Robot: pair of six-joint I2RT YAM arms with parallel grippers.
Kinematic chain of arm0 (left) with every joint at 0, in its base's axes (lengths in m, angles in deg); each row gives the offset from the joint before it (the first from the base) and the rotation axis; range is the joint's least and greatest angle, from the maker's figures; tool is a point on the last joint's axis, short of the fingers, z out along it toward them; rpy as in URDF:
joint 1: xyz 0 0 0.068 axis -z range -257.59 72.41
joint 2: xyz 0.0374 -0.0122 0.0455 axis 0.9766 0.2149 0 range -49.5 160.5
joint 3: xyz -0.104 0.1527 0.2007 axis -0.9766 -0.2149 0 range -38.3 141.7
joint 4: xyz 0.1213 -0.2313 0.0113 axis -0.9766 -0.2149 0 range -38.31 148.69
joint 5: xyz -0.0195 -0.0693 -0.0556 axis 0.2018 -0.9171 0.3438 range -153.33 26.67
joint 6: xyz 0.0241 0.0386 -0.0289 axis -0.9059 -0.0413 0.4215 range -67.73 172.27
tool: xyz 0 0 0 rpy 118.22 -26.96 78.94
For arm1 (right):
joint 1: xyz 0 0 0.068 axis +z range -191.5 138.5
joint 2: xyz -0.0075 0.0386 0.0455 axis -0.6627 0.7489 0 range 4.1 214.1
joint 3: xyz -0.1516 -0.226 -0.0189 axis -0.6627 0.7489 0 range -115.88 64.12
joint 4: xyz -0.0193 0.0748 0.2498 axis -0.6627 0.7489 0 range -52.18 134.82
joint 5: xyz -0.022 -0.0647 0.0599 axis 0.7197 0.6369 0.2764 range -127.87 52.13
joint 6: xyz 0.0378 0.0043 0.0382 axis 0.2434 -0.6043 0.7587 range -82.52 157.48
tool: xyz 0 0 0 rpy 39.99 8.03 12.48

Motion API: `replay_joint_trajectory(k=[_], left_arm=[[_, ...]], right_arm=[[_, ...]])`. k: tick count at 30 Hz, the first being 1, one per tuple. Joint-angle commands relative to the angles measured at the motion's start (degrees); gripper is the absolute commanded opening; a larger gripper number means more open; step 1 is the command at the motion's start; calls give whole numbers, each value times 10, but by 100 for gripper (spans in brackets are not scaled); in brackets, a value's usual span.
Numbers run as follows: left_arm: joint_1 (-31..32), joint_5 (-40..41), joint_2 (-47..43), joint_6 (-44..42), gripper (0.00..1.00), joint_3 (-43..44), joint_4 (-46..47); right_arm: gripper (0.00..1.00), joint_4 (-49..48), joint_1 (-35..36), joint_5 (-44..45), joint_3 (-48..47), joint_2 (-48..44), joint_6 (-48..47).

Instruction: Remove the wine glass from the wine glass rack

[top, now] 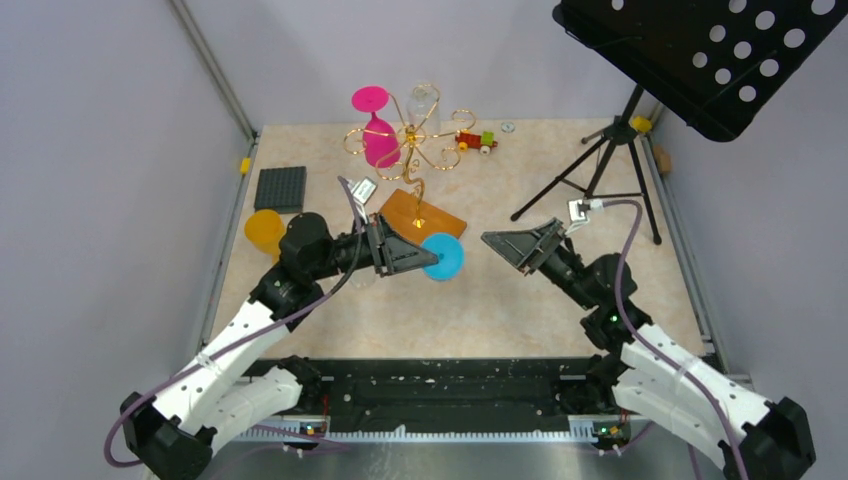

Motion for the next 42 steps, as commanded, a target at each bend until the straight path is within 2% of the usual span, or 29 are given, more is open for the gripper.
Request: replay_joint_trajectory(k=[1, 6, 10, 16, 23, 26, 30, 34, 40, 42], left_arm=[[-1, -43, -7, 62, 0, 28, 162], [-1, -90, 30, 142, 0, 46, 296], [0, -93, 47, 229, 0, 49, 396], [0, -73, 57, 297, 0, 56, 465], [0, -60, 63, 372, 0, 70, 525], [1, -56, 63, 376, 0, 78, 525], [2, -53, 64, 381, 0, 80, 530], [1, -36, 63, 384, 0, 78, 534], [1, -29, 57, 370, 1, 85, 533], [1, -26, 51, 353, 15, 85, 521]], right_arm=[[79, -3, -2, 91, 37, -58, -18], [81, -20, -1, 102, 57, -113, -37], [84, -25, -1, 106, 51, -132, -50], [86, -66, -1, 100, 47, -131, -59], [81, -313, -1, -65, -3, -37, 29], [73, -382, 0, -116, -29, 0, 61], [58, -467, 0, -143, -37, 31, 88], [32, -538, 0, -163, -43, 61, 112], [0, -608, 0, -179, -59, 99, 149], [0, -605, 0, -180, -62, 103, 148]])
